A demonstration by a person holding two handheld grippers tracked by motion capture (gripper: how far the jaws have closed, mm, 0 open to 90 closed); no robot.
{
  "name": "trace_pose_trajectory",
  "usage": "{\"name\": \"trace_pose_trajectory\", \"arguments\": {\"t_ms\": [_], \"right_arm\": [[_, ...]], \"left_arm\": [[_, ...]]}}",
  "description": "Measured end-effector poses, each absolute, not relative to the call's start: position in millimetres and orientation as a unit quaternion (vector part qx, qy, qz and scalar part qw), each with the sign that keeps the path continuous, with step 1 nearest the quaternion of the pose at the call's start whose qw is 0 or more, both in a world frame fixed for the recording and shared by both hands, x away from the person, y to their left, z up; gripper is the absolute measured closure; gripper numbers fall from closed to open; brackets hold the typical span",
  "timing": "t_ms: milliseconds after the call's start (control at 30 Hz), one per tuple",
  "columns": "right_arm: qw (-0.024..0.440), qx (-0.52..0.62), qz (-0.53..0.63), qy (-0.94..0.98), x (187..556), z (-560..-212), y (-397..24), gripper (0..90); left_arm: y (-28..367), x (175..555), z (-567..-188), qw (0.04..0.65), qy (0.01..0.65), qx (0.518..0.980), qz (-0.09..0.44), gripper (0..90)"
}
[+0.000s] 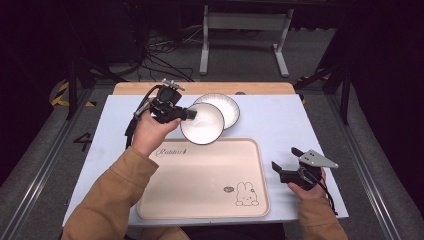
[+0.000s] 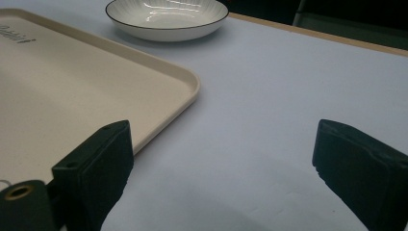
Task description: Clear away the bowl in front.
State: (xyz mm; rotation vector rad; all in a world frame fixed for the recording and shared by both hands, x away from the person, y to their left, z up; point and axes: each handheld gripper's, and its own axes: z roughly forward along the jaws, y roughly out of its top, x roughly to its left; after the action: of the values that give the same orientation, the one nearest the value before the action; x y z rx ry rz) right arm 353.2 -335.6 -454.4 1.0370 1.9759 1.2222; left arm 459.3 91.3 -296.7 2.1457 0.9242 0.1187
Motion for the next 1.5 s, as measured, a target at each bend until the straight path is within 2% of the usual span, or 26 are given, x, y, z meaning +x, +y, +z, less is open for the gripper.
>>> {"name": "trace_pose_trajectory", "arguments": {"t_ms": [667,1500], "right_arm": [[0.292,0.385,0.455,0.748,354,-455,-334,7.8],[0.291,0.383,0.454,0.75,354,-455,-334,7.8]], "left_arm": [[92,431,-307,0.345,0.331,0.878,0.036,82.1],[79,435,-345,0.275,0.321,0.906,-0.024,82.1]]}}
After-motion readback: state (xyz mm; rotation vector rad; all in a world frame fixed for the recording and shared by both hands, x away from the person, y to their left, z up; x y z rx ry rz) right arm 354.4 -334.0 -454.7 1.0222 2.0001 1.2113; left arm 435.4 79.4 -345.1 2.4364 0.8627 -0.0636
